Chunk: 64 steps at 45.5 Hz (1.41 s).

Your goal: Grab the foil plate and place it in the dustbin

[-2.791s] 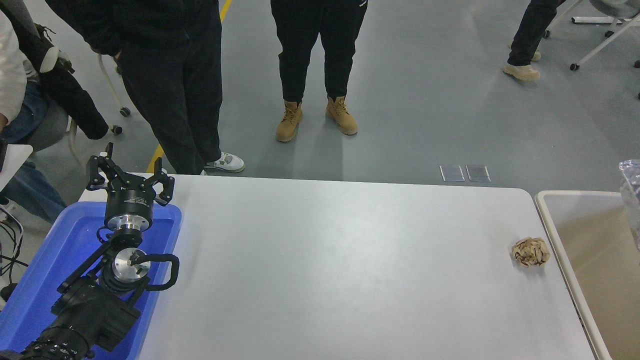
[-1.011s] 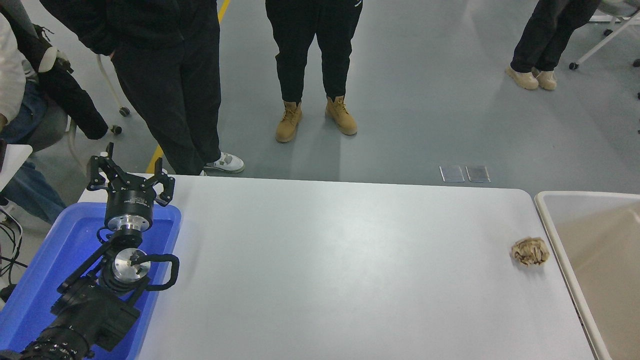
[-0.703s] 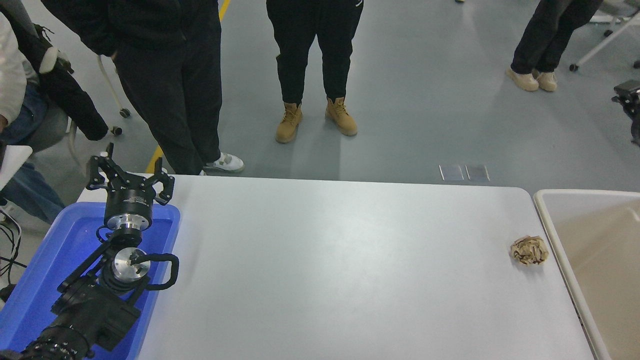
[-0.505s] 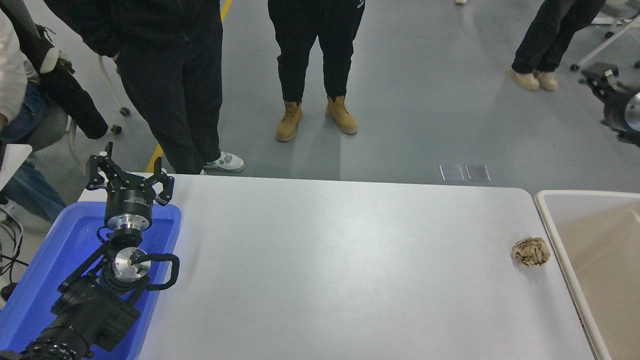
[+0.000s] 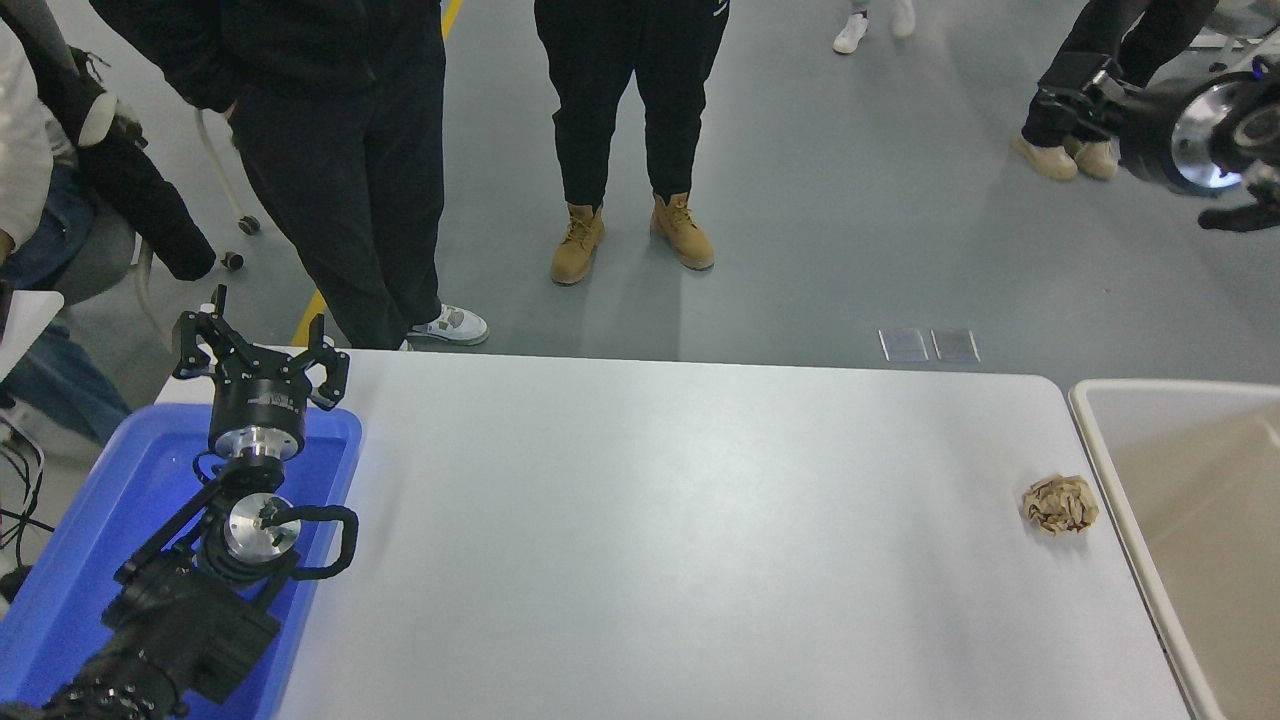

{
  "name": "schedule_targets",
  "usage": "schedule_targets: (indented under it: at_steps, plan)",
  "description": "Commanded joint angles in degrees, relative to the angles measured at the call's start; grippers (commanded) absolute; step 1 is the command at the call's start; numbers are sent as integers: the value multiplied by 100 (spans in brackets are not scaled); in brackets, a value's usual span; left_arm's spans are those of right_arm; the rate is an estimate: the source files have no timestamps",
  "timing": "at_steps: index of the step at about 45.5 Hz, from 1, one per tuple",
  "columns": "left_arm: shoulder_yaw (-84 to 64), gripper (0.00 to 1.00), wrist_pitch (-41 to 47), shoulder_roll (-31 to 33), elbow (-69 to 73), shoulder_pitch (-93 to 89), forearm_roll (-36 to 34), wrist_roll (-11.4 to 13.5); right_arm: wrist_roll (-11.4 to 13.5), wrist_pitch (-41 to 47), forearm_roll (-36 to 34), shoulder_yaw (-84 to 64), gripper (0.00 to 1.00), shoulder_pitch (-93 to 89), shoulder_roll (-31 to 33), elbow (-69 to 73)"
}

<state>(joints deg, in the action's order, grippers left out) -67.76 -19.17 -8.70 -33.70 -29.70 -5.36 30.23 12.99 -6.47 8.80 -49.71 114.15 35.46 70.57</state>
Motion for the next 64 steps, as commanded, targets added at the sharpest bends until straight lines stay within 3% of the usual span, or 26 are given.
schedule_targets:
  at_steps: [1,12,26,50,64]
  plan:
    - [0,99,1,0,-14,-1,0,0,-34,5,-133,-943,100,827,-645,660]
    - [0,99,1,0,4,-1,8,0,-34,224,-335,-1225,100,1531,-1260,1222]
    - [0,99,1,0,4,-1,8,0,-34,1296,-494,-1190,100,1935,-2069,1794]
    - [0,99,1,0,4,-1,8,0,-95,3230,-476,-1629,100,2199,-2078,2514]
    - [0,99,1,0,4,8,8,0,-279,3687,-371,-1445,100,2322,-2227,2567]
